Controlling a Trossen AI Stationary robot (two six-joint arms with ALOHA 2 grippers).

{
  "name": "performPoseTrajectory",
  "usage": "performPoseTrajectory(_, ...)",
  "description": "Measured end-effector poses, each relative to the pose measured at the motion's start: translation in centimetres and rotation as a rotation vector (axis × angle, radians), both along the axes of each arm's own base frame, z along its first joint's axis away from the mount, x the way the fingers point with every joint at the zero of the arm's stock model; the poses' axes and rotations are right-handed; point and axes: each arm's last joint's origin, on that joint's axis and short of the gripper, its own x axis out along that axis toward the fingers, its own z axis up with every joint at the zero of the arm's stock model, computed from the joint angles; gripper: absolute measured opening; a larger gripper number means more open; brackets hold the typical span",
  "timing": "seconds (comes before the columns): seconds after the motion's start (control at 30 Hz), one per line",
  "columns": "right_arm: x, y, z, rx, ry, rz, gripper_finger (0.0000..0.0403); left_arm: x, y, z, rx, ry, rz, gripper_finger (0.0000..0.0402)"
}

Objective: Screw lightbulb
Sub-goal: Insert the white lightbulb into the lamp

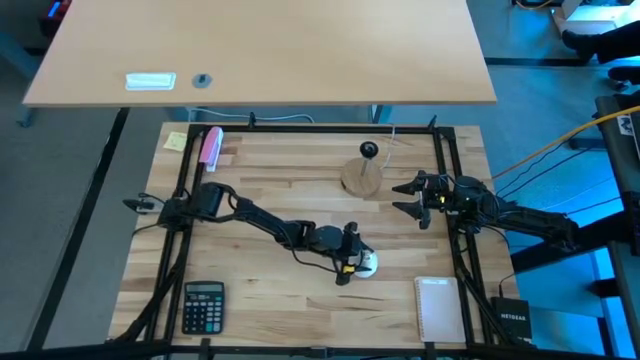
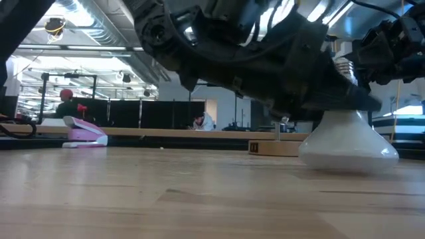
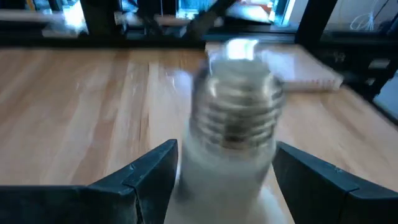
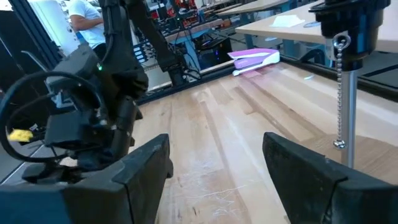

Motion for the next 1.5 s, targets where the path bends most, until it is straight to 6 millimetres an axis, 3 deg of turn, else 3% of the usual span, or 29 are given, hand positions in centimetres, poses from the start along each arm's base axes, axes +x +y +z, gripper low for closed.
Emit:
performPoseTrajectory(0.3,0.0,-0.1,0.0,-0.001,0.001,-0.018,0.0264,0.2,0.3,0.6,0.018,-0.034,0.024,0.0142)
performPoseTrajectory(0.4,0.0,0.0,0.1,-0.001,0.002,-0.018,0.0264,0.0,0.4,1.6,0.047,-0.045,0.022,0.0132)
performPoseTrajectory(0.47,-0.1,0.0,0.5,-0.003,0.009,-0.015,0.0264,-0.2,0.5,3.1,0.09,-0.069,0.039,0.0132)
performPoseTrajectory(0.63,-0.6,0.1,3.6,-0.058,-0.088,-0.009,0.0264,-1.5,1.2,9.8,0.204,-0.173,0.17,0.0137)
performPoseTrajectory(0.8,-1.0,0.2,5.4,-0.087,-0.142,-0.013,0.0264,-4.2,2.3,15.6,0.29,-0.261,0.251,0.0138)
performPoseTrajectory(0.9,-1.0,0.2,5.6,-0.08,-0.149,-0.018,0.0264,-6.4,3.0,17.9,0.269,-0.35,0.272,0.0135)
performPoseTrajectory(0.97,-1.0,0.2,5.5,-0.057,-0.139,-0.018,0.0264,-7.7,3.4,18.1,0.226,-0.443,0.292,0.0135)
performPoseTrajectory(1.13,-0.2,0.0,4.9,-0.025,-0.07,-0.018,0.0264,-10.4,4.8,14.8,0.074,-0.602,0.343,0.014)
performPoseTrajectory(1.27,0.5,-0.2,4.2,0.002,0.011,-0.018,0.0264,-11.5,5.8,11.9,-0.02,-0.521,0.369,0.014)
performPoseTrajectory(1.5,2.0,-0.7,1.6,0.027,0.19,-0.049,0.0264,-10.3,5.9,7.4,-0.056,-0.36,0.377,0.014)
